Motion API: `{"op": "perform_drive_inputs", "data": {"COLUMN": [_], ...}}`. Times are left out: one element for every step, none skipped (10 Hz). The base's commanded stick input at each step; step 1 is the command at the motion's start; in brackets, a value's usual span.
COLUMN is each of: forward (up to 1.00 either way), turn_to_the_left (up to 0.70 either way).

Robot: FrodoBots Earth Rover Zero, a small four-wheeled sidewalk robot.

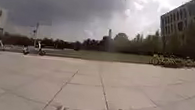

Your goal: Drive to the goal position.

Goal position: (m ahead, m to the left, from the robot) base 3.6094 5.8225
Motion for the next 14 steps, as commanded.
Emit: {"op": "perform_drive_inputs", "data": {"forward": [0.38, 0.56, 0.7, 0.7, 0.7, 0.7, 0.7, 0.7, 0.7, 0.7, 0.7, 0.7, 0.7, 0.7], "turn_to_the_left": [0.0, 0.0, 0.0, 0.0, 0.0, 0.0, 0.0, 0.0, 0.0, 0.0, 0.0, 0.0, 0.0, 0.02]}}
